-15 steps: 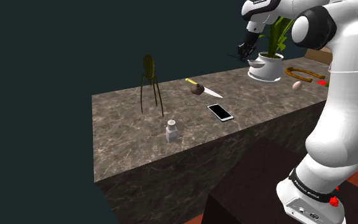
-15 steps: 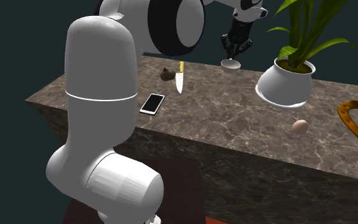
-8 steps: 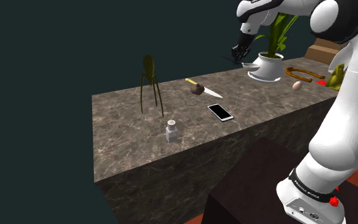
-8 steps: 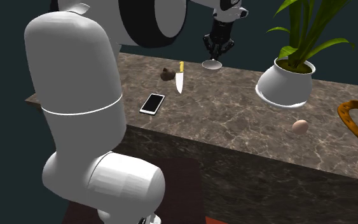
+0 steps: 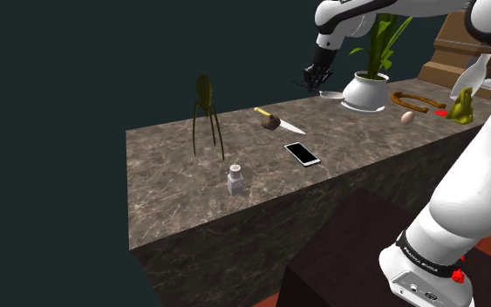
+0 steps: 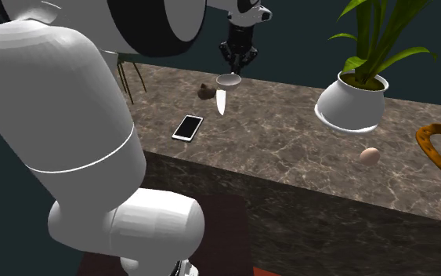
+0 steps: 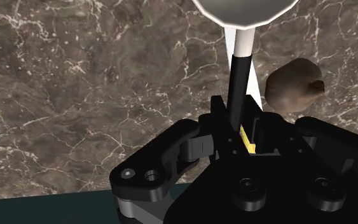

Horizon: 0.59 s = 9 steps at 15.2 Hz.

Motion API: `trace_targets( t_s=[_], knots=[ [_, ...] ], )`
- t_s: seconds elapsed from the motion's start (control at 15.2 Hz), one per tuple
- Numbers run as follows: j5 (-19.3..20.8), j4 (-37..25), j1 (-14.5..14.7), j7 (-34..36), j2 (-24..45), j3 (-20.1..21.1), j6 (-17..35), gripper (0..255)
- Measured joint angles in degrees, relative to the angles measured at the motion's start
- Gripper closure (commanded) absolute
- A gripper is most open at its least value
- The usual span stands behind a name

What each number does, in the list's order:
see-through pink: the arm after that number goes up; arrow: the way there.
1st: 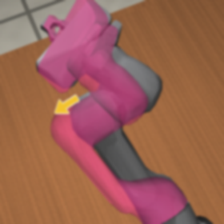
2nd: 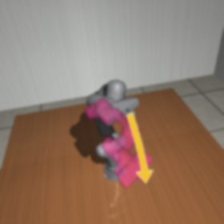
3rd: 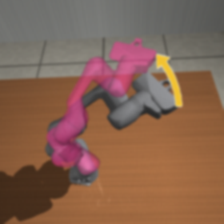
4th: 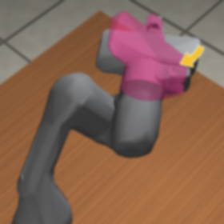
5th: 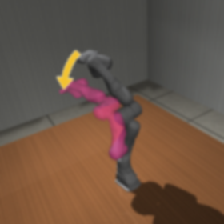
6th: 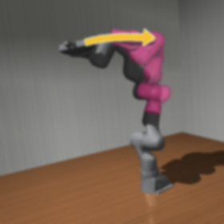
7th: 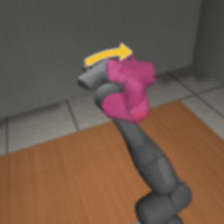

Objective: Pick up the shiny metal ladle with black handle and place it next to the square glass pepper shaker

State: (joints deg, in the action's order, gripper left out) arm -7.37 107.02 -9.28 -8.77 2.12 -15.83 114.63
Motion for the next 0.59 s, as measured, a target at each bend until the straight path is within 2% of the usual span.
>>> trace_targets(
  t_s=[0.59],
  knots=[
    [3.1,10.2,6.0,13.4,-8.1,6.5,3.5,255]
  ],
)
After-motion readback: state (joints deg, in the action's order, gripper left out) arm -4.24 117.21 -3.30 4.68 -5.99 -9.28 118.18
